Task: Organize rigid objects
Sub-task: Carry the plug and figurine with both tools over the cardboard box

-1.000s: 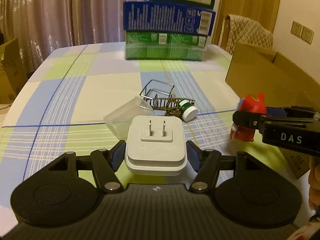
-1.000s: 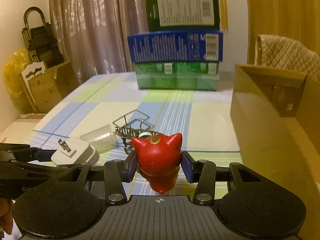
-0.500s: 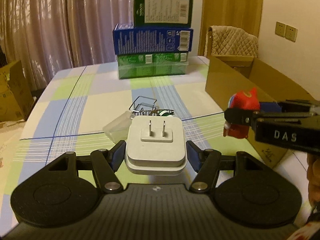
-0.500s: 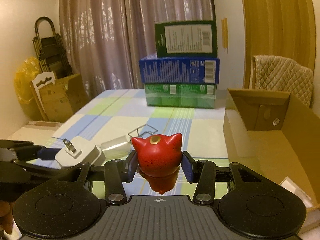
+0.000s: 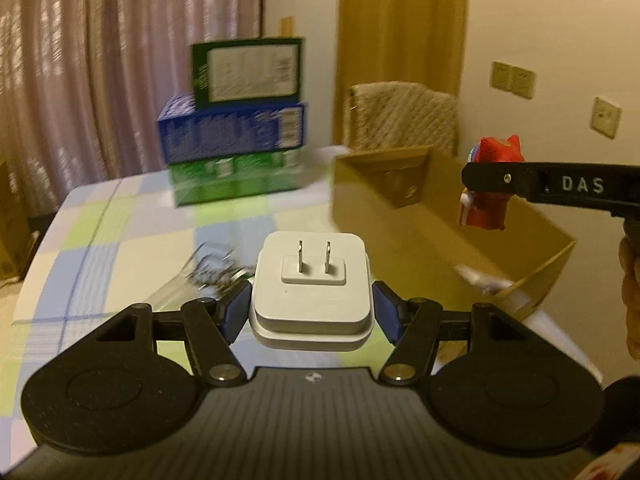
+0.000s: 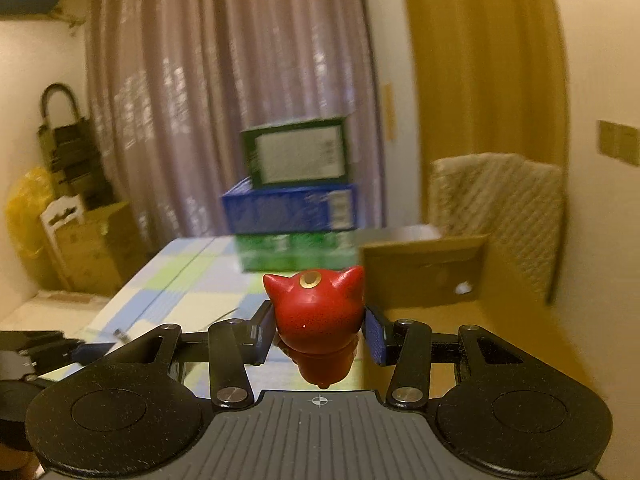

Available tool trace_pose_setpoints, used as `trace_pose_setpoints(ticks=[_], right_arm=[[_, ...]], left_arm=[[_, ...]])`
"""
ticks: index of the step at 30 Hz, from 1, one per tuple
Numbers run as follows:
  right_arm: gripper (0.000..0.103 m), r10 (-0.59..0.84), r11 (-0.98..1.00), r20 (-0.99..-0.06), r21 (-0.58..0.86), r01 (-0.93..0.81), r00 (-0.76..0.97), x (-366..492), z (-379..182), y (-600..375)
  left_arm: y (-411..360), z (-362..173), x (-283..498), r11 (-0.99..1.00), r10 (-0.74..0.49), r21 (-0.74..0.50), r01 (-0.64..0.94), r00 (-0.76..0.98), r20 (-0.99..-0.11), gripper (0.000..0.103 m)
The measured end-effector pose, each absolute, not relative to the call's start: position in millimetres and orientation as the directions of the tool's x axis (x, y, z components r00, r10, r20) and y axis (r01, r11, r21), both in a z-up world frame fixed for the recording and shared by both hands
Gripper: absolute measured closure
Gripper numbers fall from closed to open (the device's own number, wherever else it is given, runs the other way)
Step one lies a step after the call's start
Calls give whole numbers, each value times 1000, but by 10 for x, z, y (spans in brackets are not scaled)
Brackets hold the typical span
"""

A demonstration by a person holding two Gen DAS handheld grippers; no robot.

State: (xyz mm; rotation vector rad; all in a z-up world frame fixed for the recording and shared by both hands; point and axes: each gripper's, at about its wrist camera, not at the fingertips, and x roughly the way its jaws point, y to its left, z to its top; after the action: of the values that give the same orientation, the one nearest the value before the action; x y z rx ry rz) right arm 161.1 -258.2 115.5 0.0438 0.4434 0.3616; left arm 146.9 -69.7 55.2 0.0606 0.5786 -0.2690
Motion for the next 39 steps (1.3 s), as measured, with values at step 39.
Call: trace_pose_setpoints(ticks=[39], right_arm=[[60,143,988,-547,121,-91,825,1933,617,-3969]], left_arm=[[-2173,323,2098,880,-412,-76,469,674,-613,43]])
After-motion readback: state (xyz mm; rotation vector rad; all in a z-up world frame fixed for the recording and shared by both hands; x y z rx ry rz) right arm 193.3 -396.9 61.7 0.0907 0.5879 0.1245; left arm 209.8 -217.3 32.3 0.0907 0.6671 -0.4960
